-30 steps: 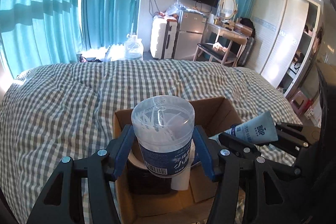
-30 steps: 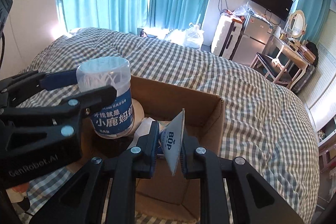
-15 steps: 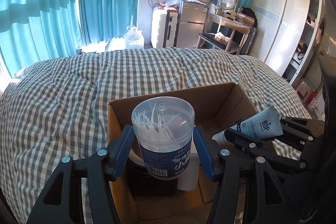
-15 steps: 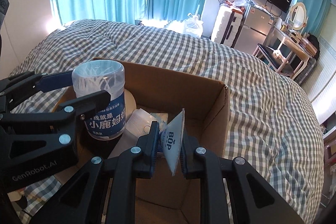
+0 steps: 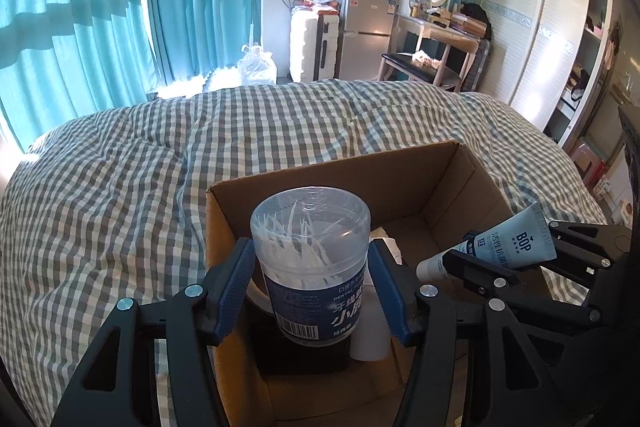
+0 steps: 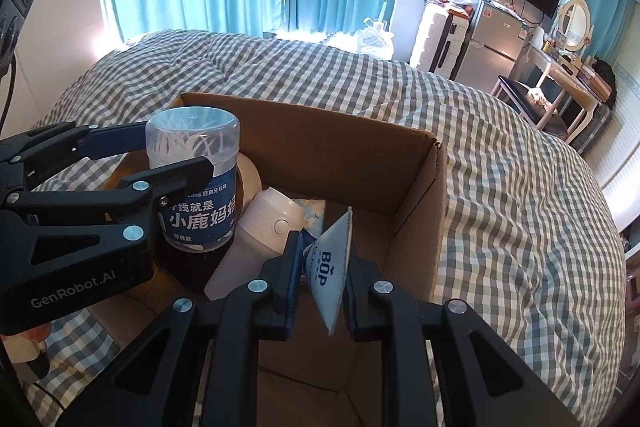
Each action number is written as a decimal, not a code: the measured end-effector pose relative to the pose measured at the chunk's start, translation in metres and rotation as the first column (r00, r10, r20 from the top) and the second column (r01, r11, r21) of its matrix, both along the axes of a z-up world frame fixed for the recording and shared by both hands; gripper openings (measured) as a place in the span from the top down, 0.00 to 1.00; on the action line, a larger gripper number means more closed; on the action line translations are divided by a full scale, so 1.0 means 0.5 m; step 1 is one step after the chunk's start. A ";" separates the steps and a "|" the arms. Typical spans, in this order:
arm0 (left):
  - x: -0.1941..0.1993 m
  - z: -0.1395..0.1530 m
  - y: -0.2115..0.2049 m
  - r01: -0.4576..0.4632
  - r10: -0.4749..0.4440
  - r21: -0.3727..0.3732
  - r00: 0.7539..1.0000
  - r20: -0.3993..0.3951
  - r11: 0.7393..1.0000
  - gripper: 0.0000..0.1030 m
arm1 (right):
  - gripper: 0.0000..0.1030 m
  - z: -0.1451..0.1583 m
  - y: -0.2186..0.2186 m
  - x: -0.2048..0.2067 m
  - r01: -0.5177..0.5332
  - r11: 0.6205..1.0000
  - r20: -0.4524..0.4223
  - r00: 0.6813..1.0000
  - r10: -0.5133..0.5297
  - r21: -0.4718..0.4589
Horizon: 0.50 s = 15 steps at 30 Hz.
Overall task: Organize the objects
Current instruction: 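Lower swab jar and toothpaste into the box and open both grippers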
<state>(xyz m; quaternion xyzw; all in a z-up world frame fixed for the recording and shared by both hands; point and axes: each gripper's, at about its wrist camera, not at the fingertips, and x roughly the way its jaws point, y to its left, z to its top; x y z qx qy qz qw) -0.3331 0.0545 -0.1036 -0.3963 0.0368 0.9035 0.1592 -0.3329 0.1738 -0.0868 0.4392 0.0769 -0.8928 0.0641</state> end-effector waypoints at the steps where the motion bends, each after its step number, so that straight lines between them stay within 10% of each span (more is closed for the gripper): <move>1: -0.001 0.000 0.000 0.000 0.000 -0.001 1.000 0.000 1.000 0.42 | 0.83 0.001 0.000 0.001 -0.001 1.000 0.000 1.000 0.001 -0.001; 6: -0.001 0.004 -0.001 0.003 -0.003 0.000 1.000 0.005 1.000 0.41 | 0.49 0.013 -0.002 0.015 -0.006 1.000 -0.030 1.000 0.006 0.009; 15: 0.044 0.060 0.000 0.026 -0.027 -0.013 0.996 -0.087 1.000 0.22 | 0.42 0.049 0.019 0.059 0.005 1.000 -0.071 0.997 -0.004 0.007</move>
